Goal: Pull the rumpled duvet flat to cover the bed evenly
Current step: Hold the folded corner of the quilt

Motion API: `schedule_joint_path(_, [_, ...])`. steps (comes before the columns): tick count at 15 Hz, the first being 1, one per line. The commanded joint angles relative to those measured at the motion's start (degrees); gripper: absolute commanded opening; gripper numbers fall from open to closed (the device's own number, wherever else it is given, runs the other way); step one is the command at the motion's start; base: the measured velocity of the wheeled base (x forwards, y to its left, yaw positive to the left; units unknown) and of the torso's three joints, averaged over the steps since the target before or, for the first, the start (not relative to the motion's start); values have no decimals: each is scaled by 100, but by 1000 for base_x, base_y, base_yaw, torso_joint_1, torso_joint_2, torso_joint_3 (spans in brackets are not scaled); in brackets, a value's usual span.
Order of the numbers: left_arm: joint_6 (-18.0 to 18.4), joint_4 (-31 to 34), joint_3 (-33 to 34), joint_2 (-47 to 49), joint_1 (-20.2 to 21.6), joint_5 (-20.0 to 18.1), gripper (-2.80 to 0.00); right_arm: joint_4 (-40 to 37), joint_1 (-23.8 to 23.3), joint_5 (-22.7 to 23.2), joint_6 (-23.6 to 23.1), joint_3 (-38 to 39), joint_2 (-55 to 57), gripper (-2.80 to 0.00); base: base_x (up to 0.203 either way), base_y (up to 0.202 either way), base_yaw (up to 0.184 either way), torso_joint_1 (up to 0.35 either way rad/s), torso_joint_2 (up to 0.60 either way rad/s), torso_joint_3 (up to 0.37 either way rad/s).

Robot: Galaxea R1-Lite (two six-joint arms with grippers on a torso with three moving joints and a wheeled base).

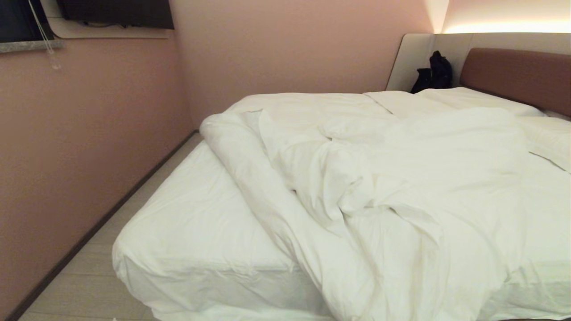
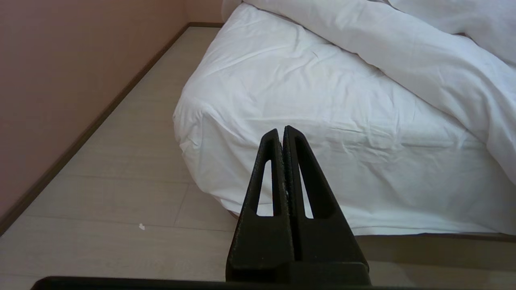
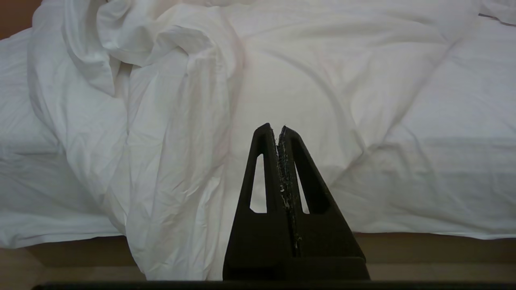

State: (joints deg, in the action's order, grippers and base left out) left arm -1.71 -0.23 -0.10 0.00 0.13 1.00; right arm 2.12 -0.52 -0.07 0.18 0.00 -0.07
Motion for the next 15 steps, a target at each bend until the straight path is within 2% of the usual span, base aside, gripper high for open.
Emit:
schedule_joint_path(1, [-5, -3, 1, 0, 4, 5, -280, 8, 0, -1, -1, 0, 7, -280, 0, 0, 0, 0, 0, 0])
schedule_joint_path(15, [39, -3, 1, 0, 4, -12, -280, 8, 0, -1, 8, 0, 7, -280, 0, 0, 0, 0, 0, 0])
